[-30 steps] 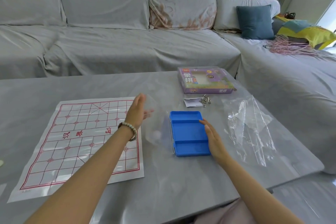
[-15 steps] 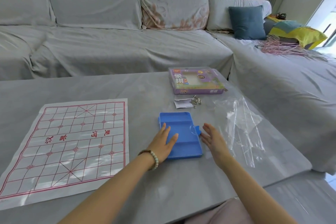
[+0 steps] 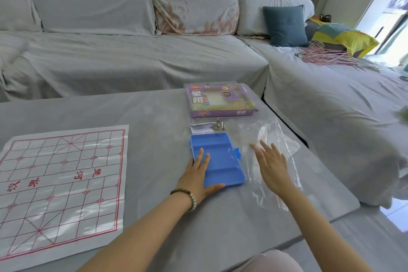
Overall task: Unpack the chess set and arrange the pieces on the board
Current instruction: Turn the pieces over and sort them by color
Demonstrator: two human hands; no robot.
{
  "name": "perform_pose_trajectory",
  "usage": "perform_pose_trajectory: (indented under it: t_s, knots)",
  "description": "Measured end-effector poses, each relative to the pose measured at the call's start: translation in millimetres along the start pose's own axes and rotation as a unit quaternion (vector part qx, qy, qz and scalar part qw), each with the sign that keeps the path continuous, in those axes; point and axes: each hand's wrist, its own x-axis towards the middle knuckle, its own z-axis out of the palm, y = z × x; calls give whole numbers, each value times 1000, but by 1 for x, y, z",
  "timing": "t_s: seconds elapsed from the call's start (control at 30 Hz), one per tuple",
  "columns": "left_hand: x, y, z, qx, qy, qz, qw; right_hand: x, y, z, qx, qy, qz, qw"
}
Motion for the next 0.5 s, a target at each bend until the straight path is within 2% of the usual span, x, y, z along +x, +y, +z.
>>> perform_pose_trajectory:
  t_s: [0.03,0.1,0.27,0.4,0.5]
  knots:
    - [5,3,1,0,5,1,1000,4,12,4,-6,-49,32,998]
    - [15,7,0,3,5,0,1000,10,27,11,-1,-81,45,996]
    - [28,12,0,9,5,1,1000,21,33,13,21,-52,36,998]
    - [13,-13,-13,33,91,27,995,13,9,12,-7,23,-25,999]
    - [-15,-50,-35,21,141,21,990,2,-32,26,-25,9,-86,996]
